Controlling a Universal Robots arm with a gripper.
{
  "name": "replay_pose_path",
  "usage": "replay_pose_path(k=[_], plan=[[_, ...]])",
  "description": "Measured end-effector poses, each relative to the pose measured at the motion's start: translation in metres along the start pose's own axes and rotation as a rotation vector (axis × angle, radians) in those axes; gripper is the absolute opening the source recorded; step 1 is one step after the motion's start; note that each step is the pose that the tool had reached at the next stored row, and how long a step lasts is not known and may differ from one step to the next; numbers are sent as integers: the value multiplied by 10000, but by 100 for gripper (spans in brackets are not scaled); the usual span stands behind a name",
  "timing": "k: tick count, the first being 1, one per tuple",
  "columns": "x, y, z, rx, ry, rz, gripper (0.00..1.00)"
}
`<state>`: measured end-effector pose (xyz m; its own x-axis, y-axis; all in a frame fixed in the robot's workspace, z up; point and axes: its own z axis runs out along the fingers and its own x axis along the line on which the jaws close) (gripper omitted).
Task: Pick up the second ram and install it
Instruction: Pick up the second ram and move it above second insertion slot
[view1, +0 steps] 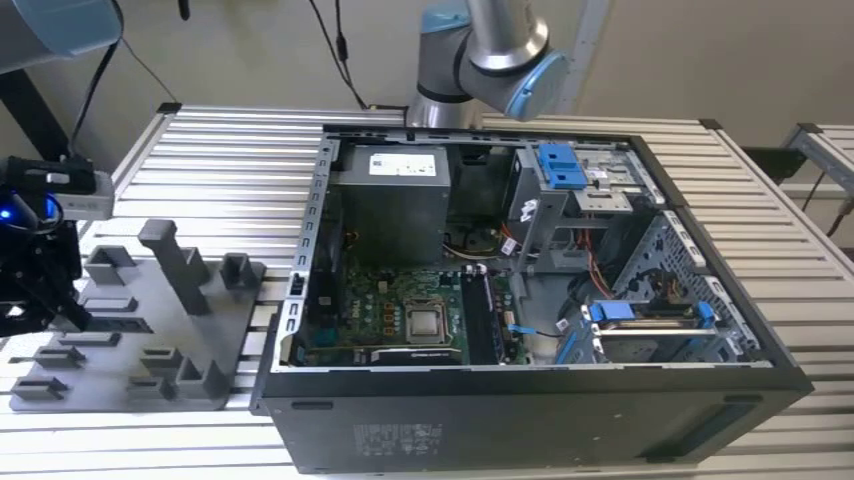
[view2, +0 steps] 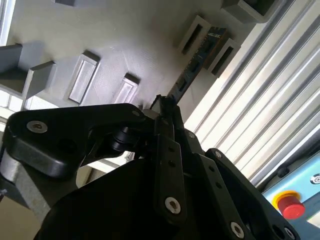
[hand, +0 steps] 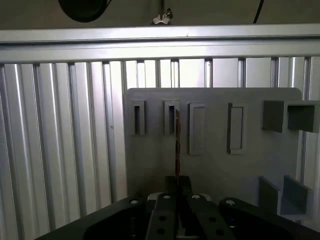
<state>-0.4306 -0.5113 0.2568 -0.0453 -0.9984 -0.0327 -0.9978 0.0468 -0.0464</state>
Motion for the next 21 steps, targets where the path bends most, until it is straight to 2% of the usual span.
replay_pose_path(k=[9, 21], plan=[[-5, -6, -132, 0, 0, 0, 14], [-15, -22, -465, 1, -1, 0, 14]])
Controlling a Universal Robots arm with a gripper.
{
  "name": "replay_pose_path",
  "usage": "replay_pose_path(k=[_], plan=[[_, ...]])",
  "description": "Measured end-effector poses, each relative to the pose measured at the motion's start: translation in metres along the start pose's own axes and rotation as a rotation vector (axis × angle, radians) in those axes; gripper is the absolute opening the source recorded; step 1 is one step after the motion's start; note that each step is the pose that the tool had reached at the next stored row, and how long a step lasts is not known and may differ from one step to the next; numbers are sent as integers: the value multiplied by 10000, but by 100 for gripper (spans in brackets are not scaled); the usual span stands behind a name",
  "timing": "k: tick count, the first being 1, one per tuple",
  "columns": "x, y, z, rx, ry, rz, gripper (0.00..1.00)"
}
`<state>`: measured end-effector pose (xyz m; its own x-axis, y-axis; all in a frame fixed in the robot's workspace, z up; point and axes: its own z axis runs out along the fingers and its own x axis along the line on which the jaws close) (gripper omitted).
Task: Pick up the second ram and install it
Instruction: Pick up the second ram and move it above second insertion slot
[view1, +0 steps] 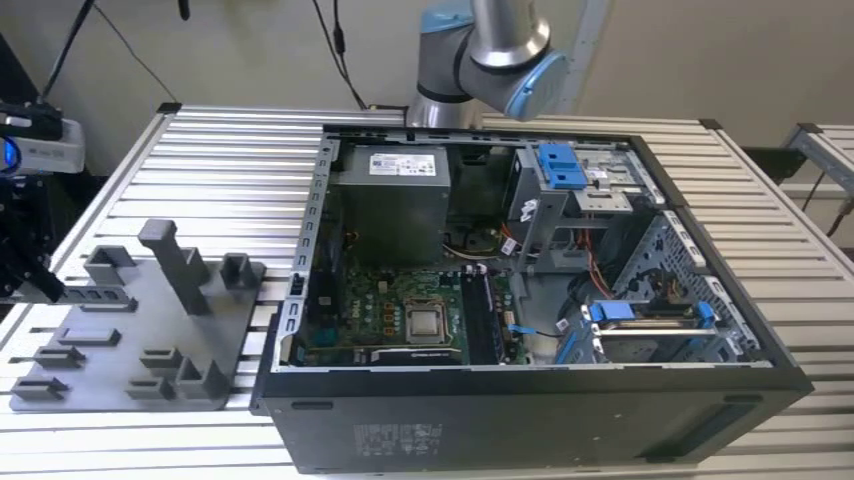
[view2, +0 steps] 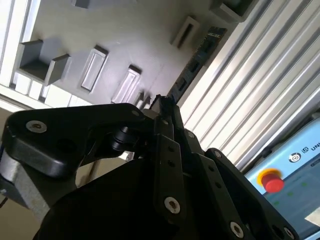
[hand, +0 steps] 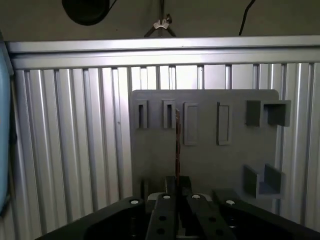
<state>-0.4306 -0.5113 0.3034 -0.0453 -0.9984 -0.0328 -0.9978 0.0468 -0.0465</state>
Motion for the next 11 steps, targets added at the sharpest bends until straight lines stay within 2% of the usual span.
replay_pose_path(k=[11], plan=[[-11, -15, -332, 0, 0, 0, 14]])
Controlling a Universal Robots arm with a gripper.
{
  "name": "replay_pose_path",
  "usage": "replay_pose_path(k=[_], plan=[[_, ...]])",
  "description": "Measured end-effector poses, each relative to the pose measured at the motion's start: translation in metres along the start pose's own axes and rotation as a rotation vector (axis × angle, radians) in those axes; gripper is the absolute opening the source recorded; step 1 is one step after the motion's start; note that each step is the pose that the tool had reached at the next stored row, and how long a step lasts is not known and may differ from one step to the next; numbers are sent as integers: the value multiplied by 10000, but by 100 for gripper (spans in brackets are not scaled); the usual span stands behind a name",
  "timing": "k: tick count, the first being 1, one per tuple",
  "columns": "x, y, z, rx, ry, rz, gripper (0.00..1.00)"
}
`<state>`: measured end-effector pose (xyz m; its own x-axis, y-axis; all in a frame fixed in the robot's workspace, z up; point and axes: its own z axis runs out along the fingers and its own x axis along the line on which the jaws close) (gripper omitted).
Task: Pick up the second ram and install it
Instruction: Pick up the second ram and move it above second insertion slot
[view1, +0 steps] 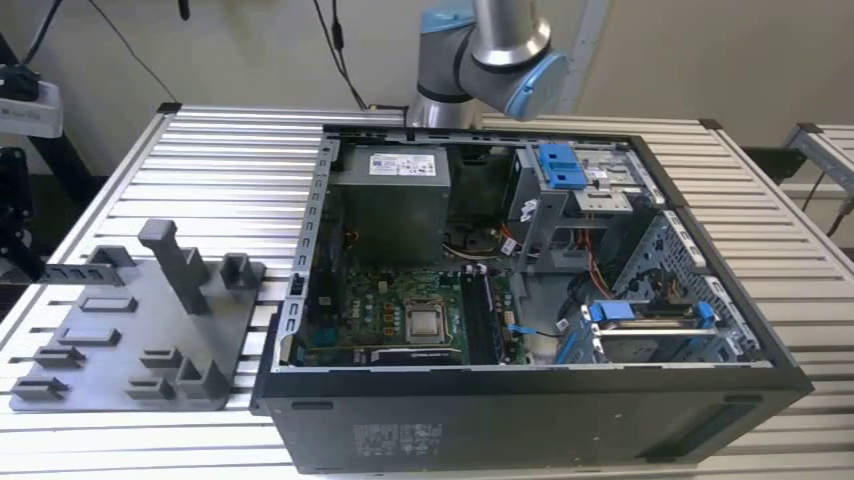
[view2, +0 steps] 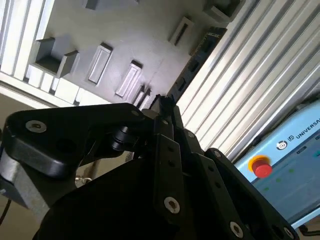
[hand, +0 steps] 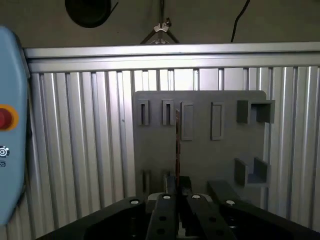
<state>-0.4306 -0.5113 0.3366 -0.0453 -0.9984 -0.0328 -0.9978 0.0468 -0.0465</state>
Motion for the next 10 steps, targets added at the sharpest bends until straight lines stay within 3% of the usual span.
replay_pose_path(k=[10], plan=[[-11, -15, -327, -1, 0, 0, 14]])
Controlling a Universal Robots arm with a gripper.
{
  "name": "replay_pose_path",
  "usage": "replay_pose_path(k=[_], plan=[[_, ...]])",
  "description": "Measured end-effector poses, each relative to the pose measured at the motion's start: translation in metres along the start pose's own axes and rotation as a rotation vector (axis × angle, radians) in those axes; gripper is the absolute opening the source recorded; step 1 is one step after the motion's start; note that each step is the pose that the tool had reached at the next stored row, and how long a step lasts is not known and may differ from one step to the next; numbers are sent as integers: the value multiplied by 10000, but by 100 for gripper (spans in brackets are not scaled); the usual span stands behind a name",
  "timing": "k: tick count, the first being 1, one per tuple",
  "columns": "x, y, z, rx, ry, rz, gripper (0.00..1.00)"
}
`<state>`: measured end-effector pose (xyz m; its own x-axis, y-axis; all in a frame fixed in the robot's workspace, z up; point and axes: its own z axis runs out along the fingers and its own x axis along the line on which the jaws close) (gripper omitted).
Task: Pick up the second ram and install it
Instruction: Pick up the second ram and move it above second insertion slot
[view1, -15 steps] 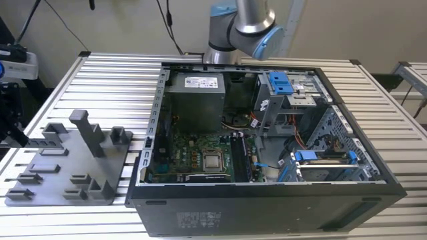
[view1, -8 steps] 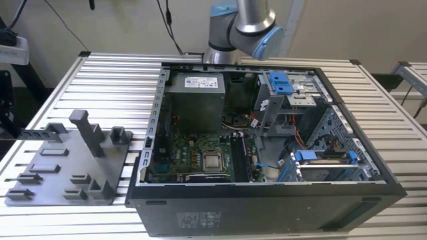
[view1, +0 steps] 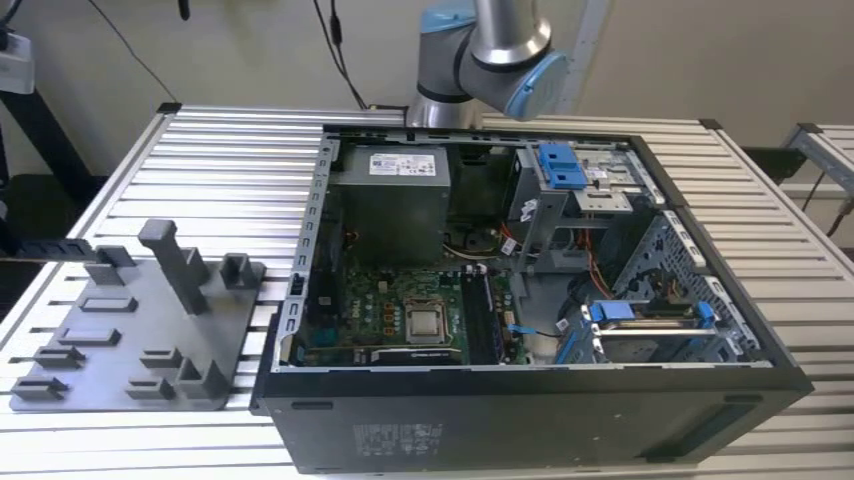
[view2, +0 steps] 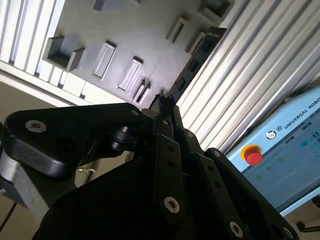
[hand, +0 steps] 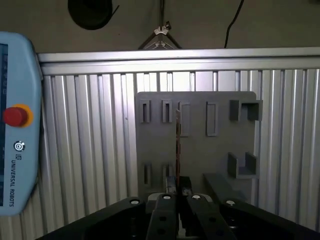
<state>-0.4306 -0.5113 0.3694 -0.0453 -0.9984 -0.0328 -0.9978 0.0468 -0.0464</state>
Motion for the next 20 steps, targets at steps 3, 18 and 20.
replay_pose_path(k=[3, 18, 20], plan=[[-3, -4, -87, 0, 0, 0, 14], [-11, -16, -349, 3, -2, -1, 14], [-11, -17, -350, 0, -2, -1, 14]])
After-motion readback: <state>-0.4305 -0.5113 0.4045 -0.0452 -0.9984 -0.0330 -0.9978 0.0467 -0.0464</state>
